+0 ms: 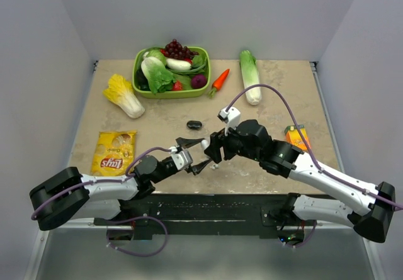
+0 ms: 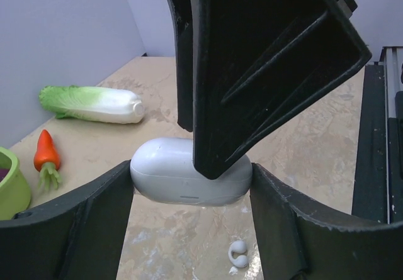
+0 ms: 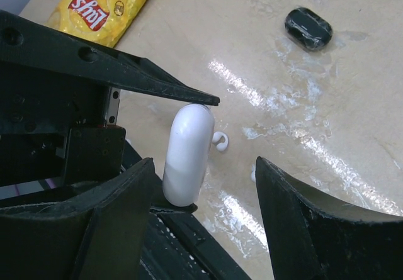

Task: Insert the wireless bluetooth earbuds into the charging case
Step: Pick up the charging case at the center of the board, then open the charging case.

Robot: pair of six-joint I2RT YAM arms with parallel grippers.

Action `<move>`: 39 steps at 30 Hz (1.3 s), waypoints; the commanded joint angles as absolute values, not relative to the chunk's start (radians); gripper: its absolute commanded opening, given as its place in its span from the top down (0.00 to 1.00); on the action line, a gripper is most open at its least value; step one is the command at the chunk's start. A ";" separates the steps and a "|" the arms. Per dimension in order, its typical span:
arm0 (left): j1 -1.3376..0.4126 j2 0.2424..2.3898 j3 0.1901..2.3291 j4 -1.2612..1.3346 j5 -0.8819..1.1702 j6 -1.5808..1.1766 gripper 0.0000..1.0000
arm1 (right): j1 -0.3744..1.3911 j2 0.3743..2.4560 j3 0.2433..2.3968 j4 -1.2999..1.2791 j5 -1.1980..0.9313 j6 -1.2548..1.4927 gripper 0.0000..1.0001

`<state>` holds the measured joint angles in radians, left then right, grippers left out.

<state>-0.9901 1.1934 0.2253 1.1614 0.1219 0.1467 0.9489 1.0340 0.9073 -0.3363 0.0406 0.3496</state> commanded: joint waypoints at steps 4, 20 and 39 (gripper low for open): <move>-1.003 1.160 0.247 1.184 0.101 0.190 1.00 | 0.951 1.057 0.937 -0.291 0.026 0.342 0.32; -1.008 1.140 0.227 1.190 0.087 0.195 1.00 | 0.950 1.055 0.911 -0.319 0.135 0.359 0.33; -1.012 1.127 0.221 1.174 0.064 0.198 1.00 | 0.930 1.009 0.910 -0.348 0.212 0.368 0.32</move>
